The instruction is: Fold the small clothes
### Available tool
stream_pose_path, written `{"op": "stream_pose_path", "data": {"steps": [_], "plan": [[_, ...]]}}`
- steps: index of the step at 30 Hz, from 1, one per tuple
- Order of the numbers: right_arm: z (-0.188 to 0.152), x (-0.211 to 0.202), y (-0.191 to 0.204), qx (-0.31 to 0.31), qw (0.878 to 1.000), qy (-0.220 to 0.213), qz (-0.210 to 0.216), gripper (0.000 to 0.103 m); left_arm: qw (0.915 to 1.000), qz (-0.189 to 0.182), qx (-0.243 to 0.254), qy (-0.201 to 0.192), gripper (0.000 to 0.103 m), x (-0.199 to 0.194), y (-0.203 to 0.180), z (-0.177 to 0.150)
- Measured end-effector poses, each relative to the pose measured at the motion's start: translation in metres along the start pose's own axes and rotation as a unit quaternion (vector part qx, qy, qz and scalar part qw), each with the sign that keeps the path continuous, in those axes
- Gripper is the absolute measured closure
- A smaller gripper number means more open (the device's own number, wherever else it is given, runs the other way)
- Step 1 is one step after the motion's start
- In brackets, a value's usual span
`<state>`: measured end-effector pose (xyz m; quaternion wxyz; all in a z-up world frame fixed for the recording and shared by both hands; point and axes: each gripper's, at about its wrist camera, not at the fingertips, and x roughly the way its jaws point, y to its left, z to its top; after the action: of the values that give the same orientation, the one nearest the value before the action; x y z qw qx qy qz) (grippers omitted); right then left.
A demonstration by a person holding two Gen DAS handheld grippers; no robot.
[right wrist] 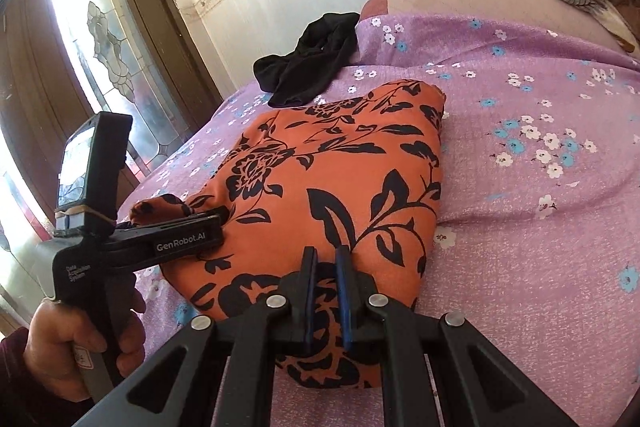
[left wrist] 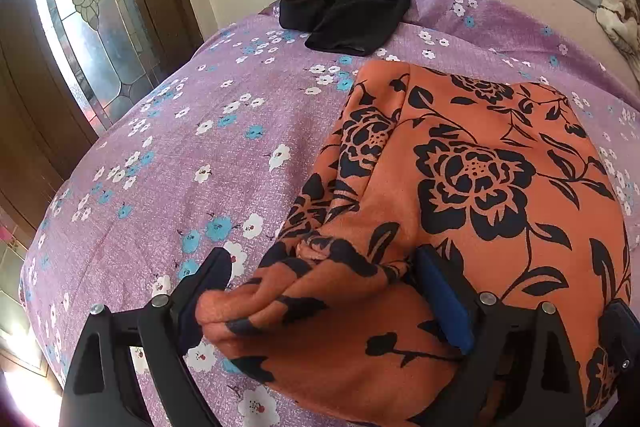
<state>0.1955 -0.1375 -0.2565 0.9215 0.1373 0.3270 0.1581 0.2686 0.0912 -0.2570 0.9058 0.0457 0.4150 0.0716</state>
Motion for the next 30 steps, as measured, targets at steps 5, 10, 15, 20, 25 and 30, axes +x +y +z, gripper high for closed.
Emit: {"op": "stream_pose_path", "data": {"steps": [5,10,15,20,25,30], "plan": [[0.000,0.000,-0.005,0.016,1.000,-0.001,0.014,0.091,1.0000,0.000,0.003,-0.006,0.009,0.000,0.000,-0.001],[0.000,0.000,-0.003,0.014,1.000,-0.001,0.012,0.091,1.0000,-0.002,0.004,-0.006,0.009,0.001,0.000,-0.001],[0.000,0.000,-0.001,0.005,1.000,-0.001,0.002,0.091,1.0000,-0.009,0.000,-0.003,0.009,0.002,0.001,-0.001],[0.000,0.000,0.004,-0.008,1.000,-0.001,-0.015,0.091,0.9999,-0.014,-0.003,-0.001,0.009,0.002,0.001,-0.002],[-0.001,0.000,0.010,-0.025,0.999,-0.002,-0.036,0.091,0.9994,-0.030,-0.016,0.009,0.009,0.003,0.006,-0.002],[-0.001,0.000,0.012,-0.033,0.998,-0.002,-0.048,0.091,0.9979,-0.052,-0.027,0.027,0.009,-0.005,0.012,0.003]]}}
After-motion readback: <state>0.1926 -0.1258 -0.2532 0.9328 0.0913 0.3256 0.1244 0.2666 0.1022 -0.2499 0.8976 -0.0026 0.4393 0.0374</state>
